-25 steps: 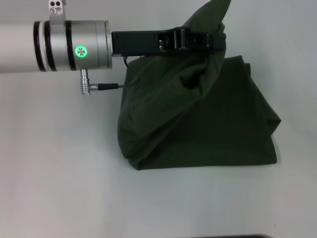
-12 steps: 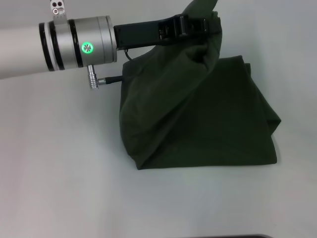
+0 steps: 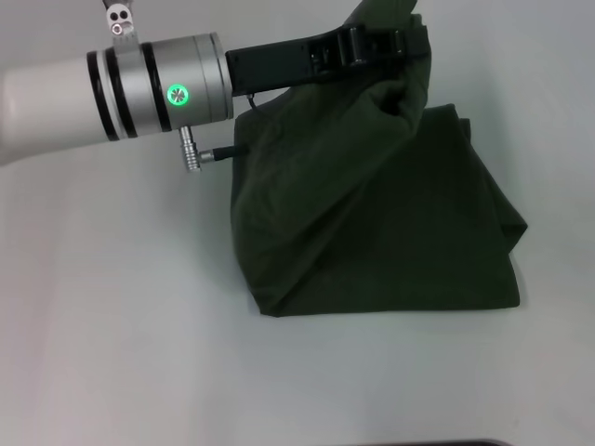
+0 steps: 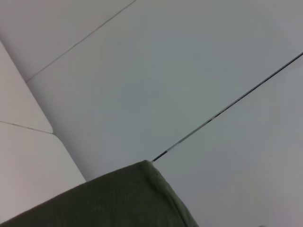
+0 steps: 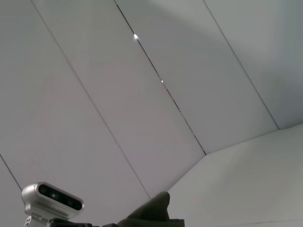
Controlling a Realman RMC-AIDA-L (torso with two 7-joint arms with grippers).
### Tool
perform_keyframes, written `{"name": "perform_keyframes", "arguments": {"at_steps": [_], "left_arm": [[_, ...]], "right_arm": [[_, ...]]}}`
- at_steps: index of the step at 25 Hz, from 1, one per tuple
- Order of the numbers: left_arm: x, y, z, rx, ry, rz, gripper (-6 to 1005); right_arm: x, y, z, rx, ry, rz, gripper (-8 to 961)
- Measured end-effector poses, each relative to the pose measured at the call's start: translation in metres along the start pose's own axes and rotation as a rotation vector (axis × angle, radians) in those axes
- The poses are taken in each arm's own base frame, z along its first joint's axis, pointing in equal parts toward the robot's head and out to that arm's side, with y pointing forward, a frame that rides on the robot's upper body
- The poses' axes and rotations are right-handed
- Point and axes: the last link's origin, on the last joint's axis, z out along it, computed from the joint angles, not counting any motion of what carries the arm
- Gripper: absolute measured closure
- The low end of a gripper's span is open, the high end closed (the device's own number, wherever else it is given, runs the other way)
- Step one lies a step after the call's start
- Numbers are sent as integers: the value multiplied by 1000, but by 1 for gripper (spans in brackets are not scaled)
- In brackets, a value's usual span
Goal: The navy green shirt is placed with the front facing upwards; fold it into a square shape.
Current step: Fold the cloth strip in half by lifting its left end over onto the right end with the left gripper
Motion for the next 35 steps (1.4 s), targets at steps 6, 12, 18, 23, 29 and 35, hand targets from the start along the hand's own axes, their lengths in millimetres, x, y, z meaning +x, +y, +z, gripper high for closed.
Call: {"name": "perform_keyframes", "arguments": {"at_steps": [6, 12, 18, 23, 29, 35], "left_arm": [[-4, -1, 5, -2, 1, -7, 877], [-7, -2, 9, -3, -5, -9, 868], [-9, -3, 12, 3, -8, -11, 860], [-9, -2, 13, -3, 0, -15, 852], [-12, 6, 13, -74, 27, 44, 844], [-10, 7, 11, -84, 38, 63, 744]], "right_arm": [[0, 0, 3, -7, 3, -1, 247], [1, 1, 4, -12, 10, 0, 247], [1, 1, 4, -14, 14, 1, 246], [2, 1, 4, -14, 13, 2, 246], [3, 2, 2, -16, 13, 5, 246], [4, 3, 3, -18, 11, 9, 246]]}}
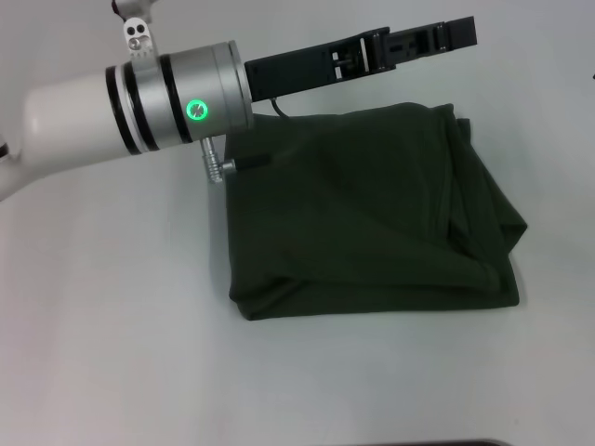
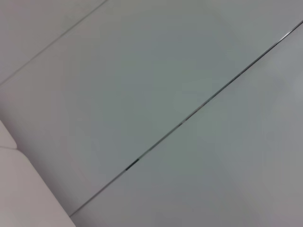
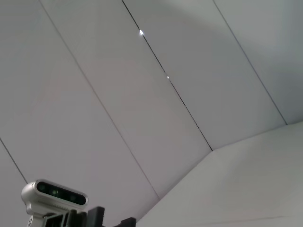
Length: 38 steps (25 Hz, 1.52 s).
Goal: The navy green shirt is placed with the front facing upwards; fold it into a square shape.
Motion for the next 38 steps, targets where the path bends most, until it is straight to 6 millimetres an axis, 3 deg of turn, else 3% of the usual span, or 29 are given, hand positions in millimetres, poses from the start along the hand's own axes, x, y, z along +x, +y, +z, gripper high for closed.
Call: {"name": "perform_keyframes", "arguments": {"at_steps": [7, 12, 19, 26, 33, 38], "left_arm": [[4, -3, -22, 27, 43, 75, 390], [9, 1, -59, 40, 94, 176, 158], [-4, 5, -109, 98, 146, 282, 77], [-20, 6, -138, 148, 191, 343, 31], [-17, 4, -155, 193, 220, 371, 34], [-14, 2, -155, 208, 224, 392, 36]], "right_arm": [[5, -3, 4, 4, 75, 54, 247], [-3, -10, 10, 30, 194, 142, 247], [-10, -19, 37, 75, 343, 275, 246], [-7, -23, 57, 124, 483, 396, 248], [-1, -27, 57, 185, 517, 486, 249], [20, -28, 70, 204, 521, 513, 250]]}}
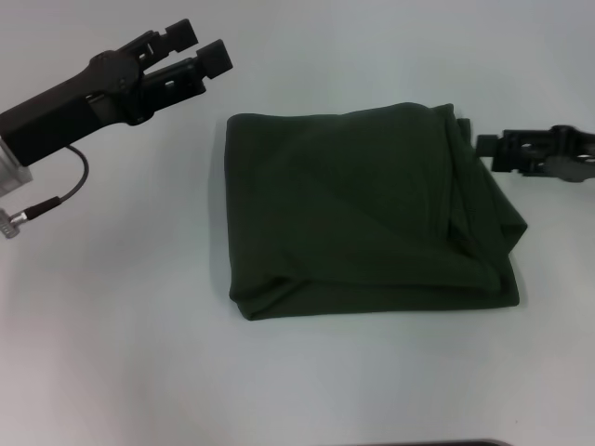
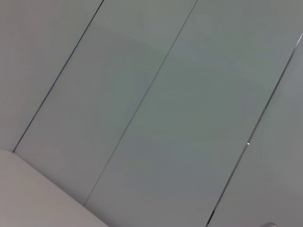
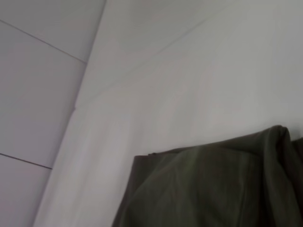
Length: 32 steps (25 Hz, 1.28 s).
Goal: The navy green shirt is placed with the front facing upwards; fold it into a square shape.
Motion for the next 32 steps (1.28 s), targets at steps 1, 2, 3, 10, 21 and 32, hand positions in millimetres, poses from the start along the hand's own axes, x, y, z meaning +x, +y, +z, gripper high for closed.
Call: {"name": "perform_keyframes", "arguments": {"at_steps": [1, 2, 3, 10, 21, 32], "left_arm": [[0, -1, 1, 2, -2, 2, 36], [1, -1, 2, 4, -4, 4, 36], [1, -2, 3, 7, -5, 5, 36], [1, -6, 5, 28, -11, 6, 36], [0, -9, 6, 52, -15, 4, 35], [0, -10, 9, 61, -17, 4, 49]], "right_arm": [[1, 0, 5, 5, 3, -2, 249], [3, -1, 9, 10, 6, -3, 249], [4, -1, 13, 14, 6, -4, 249], [6, -4, 28, 56, -2, -6, 249], [1, -1, 49, 75, -11, -16, 250], [1, -1, 52, 81, -23, -27, 250]]}}
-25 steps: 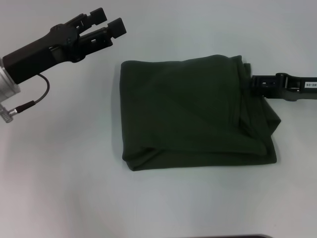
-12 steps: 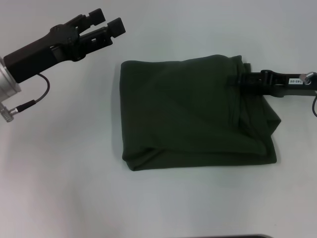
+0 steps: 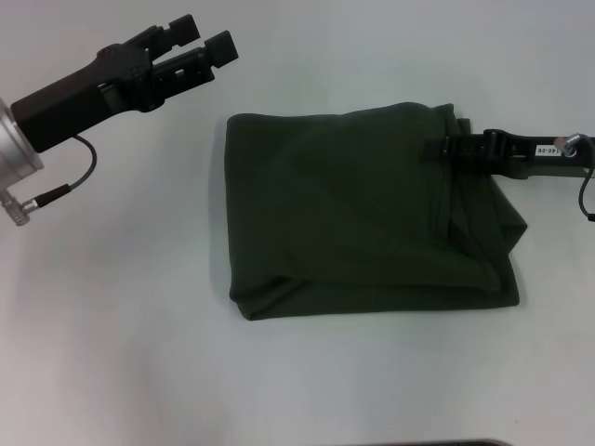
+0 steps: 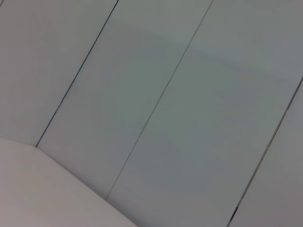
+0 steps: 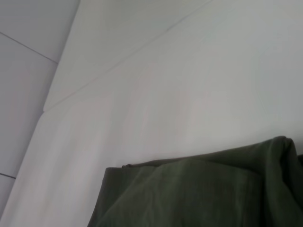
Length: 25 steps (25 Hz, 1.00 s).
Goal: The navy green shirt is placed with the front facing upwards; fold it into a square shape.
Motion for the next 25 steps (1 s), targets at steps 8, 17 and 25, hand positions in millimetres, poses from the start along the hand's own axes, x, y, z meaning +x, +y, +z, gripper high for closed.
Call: {"name": "perform_keyframes", "arguments": {"at_steps": [8, 17, 25], "left_arm": [[-1, 0, 4, 0, 0, -8, 48], [-2, -2, 5, 8, -3, -9, 48], [-2, -1, 5, 7, -2, -11, 48]], "right_arm": [[-1, 5, 5, -10, -1, -26, 475], [-2, 3, 3, -15, -32, -25, 849], [-3, 12, 1, -79, -49, -49, 914]]}}
